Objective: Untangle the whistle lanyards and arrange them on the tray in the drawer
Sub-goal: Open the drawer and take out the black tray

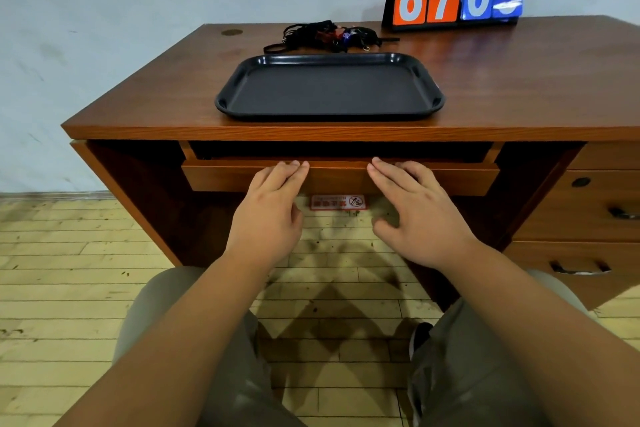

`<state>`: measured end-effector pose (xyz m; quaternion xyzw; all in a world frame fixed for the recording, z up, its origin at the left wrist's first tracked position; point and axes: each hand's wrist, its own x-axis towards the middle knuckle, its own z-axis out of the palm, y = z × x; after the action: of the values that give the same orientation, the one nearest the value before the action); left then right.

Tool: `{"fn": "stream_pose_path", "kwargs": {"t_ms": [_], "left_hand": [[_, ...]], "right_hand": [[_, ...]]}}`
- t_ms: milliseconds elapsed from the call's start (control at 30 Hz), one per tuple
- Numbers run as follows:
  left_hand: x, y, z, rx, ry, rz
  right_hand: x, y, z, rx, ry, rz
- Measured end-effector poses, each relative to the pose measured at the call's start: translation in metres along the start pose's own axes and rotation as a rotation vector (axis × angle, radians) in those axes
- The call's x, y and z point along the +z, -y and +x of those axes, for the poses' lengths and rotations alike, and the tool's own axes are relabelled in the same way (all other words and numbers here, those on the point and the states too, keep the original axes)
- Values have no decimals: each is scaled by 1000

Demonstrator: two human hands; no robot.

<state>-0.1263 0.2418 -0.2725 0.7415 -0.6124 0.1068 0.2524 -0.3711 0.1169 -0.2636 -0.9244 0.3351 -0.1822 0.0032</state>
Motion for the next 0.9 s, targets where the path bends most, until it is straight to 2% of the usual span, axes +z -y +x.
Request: {"fn": "stream_pose_path", "kwargs": {"t_ms": [167, 467, 633, 800, 900], "left_hand": [[2, 1, 0, 0, 24, 7], [-12, -3, 3, -68, 170, -76], [-31, -10, 6, -76, 269, -88], [-52, -28, 5, -111, 326, -175], [-66, -42, 9, -100, 347, -195]], "right_hand": [[6, -1, -2, -7, 32, -54], [9, 9, -11, 24, 115, -87], [-12, 18, -9, 38, 193, -1], [-36, 26, -13, 46, 299, 180], [-51, 31, -9, 51, 308, 275]]}}
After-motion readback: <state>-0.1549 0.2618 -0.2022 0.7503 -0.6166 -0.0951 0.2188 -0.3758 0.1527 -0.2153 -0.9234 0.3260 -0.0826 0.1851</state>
